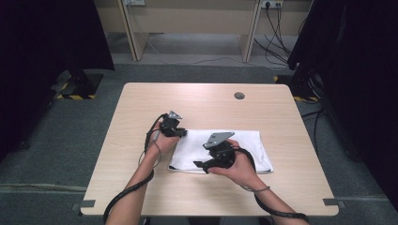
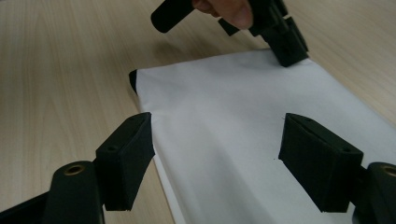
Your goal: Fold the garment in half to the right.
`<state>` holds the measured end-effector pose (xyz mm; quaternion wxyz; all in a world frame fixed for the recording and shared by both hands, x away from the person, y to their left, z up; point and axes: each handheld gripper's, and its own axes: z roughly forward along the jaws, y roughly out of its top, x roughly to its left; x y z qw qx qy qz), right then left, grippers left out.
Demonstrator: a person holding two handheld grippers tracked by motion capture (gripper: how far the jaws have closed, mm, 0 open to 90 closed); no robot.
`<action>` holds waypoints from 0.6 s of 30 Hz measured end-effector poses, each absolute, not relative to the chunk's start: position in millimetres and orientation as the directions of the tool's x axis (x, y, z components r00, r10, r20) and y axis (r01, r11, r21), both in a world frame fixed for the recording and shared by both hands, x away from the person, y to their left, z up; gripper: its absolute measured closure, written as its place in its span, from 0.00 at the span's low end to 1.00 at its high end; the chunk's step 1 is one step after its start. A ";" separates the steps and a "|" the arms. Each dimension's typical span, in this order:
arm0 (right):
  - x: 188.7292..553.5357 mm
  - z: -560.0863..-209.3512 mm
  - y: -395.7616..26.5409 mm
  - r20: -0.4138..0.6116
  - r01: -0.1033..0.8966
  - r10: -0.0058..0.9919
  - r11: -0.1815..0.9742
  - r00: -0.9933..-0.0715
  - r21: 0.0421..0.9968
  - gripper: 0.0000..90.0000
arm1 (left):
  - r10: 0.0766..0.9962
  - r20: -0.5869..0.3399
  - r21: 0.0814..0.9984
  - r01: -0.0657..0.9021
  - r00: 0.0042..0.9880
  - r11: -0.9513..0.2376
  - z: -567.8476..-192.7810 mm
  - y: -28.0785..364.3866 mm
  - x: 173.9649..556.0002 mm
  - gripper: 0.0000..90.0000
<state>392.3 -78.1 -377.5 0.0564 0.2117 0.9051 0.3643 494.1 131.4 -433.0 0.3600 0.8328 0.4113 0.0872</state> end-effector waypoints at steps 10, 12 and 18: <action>386.6 -392.3 -22.6 0.047 0.284 0.340 0.695 -0.939 0.661 0.44 | 0.748 -0.157 0.657 0.634 0.645 -0.409 -432.3 130.7 496.7 0.91; 385.5 -396.7 -13.3 0.031 0.265 0.322 0.717 -0.946 0.644 0.46 | 0.746 -0.161 0.660 0.633 0.646 -0.406 -432.8 131.4 496.8 0.91; 385.3 -408.3 1.5 0.000 0.249 0.314 0.755 -0.949 0.607 0.50 | 0.742 -0.152 0.658 0.627 0.653 -0.417 -432.2 130.2 496.7 0.91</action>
